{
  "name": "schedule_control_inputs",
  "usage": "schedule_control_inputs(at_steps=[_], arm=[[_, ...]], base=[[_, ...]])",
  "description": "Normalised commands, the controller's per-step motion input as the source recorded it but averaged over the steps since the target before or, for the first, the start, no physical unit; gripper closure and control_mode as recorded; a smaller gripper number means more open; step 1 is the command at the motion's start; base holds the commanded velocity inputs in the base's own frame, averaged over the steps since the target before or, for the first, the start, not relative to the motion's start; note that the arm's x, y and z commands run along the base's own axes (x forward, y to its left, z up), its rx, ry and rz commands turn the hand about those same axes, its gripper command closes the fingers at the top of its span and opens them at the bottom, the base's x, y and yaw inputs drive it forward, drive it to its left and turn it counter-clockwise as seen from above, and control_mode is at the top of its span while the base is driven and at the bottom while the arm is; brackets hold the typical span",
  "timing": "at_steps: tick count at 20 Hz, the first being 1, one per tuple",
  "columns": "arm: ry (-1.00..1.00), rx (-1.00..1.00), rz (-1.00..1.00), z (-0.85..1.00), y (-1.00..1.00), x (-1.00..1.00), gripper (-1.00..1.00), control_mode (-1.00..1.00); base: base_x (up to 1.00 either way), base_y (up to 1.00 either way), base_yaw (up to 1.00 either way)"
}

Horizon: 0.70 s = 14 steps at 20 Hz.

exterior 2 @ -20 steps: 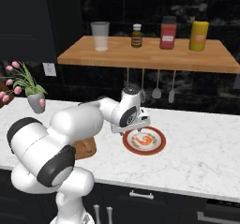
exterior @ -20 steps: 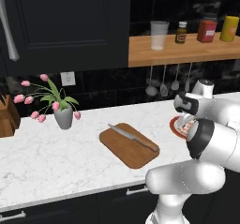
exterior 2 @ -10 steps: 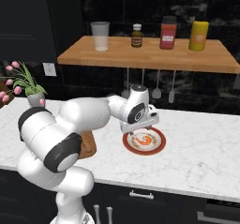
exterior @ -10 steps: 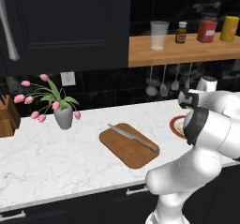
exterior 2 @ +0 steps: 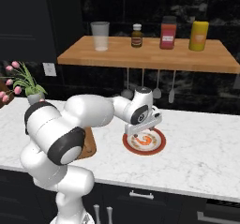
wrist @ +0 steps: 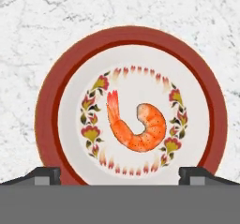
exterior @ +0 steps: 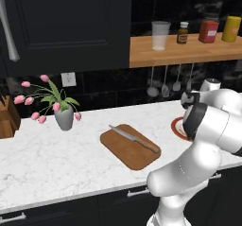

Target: Pick up the knife from the drawer and place it on the cutting board. Then place the meat from the plate to the cutting board.

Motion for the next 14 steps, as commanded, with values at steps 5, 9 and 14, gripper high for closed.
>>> schedule_control_inputs(at_steps=[5,9,14], arm=[[0.03,0.0,0.14,-0.4,0.0,0.14,-1.0,-1.0],[0.0,0.0,0.09,-0.17,0.0,0.16,-1.0,-1.0],[0.0,-0.02,0.0,0.0,0.0,0.0,-1.0,-1.0]], base=[[0.0,0.0,0.0],[0.0,0.0,0.0],[0.0,0.0,0.0]])
